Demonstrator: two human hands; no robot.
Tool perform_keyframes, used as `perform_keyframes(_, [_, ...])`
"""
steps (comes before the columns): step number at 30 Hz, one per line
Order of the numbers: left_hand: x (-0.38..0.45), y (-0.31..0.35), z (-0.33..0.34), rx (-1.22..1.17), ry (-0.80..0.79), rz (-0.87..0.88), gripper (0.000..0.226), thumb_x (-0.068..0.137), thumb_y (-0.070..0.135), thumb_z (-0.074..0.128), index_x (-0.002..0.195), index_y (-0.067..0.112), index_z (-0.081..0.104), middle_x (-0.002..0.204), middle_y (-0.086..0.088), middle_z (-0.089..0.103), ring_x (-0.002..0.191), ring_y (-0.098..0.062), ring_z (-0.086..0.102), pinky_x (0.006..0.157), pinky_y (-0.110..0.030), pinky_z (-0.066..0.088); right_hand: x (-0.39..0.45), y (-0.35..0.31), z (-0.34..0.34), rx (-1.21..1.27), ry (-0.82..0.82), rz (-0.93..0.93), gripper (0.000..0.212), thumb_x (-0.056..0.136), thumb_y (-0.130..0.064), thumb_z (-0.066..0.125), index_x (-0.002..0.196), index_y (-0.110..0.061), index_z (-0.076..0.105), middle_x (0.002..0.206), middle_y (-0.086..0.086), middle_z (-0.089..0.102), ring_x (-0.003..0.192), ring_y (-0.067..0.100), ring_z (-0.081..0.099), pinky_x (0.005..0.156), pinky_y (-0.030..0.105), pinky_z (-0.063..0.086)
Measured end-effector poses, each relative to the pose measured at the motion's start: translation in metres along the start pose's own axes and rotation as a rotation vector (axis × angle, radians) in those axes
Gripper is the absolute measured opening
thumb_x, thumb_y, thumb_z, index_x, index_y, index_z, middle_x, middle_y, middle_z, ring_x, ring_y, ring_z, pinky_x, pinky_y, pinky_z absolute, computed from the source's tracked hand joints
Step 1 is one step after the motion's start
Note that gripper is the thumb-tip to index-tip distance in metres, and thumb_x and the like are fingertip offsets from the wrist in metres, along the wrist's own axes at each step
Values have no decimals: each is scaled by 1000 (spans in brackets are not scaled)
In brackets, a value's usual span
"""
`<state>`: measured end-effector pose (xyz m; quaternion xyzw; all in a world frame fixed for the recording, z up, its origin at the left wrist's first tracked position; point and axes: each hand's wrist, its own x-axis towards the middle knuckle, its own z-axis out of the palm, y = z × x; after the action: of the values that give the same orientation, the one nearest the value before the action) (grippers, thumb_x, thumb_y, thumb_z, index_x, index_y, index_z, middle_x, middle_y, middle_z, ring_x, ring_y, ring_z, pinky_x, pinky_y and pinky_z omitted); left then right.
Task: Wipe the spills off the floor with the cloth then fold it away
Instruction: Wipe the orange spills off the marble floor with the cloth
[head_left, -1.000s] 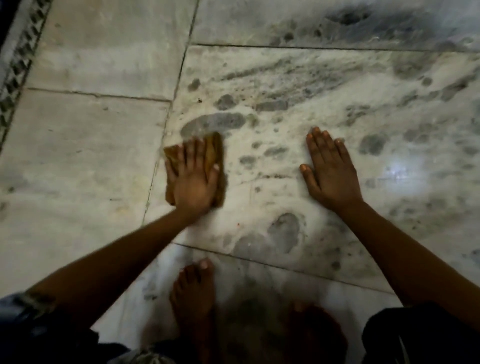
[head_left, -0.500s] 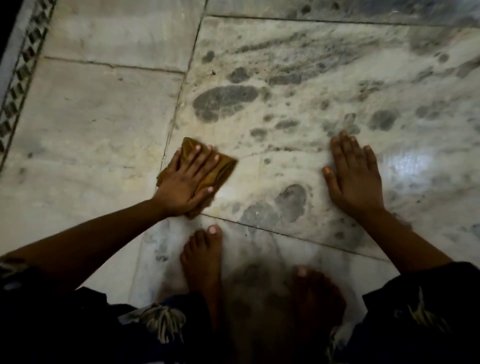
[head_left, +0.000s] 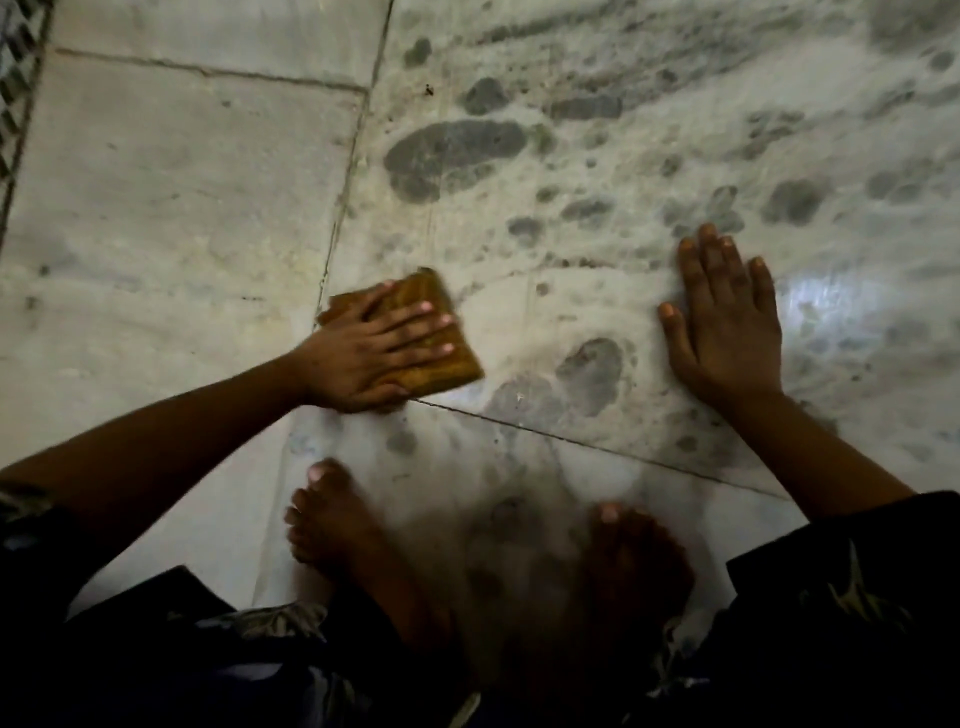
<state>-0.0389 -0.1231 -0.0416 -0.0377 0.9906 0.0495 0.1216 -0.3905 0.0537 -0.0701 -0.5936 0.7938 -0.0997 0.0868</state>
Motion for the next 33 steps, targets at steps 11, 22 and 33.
perform_keyframes(11, [134,117,-16,-126,155,-249,59,91,49,30,145,28,30,154,-4,27,143,-25,18,113,-56,7,1,-3,-1,3,30,15,61,93,-39,28,148,-11,25,155,12,23,142,24,22,116,37,8])
perform_keyframes(22, [19,33,2,-61,135,-511,61,93,49,21,148,21,19,153,-10,27,141,-27,17,111,-52,10,-1,-1,-2,33,37,22,61,92,-39,28,147,-12,26,154,12,24,141,25,24,115,40,12])
perform_keyframes(33, [148,66,-13,-67,186,-68,56,88,46,34,137,23,45,143,-13,45,135,-36,34,109,-57,9,1,4,-1,93,59,15,56,96,-33,25,144,-5,33,151,14,31,140,25,27,114,36,12])
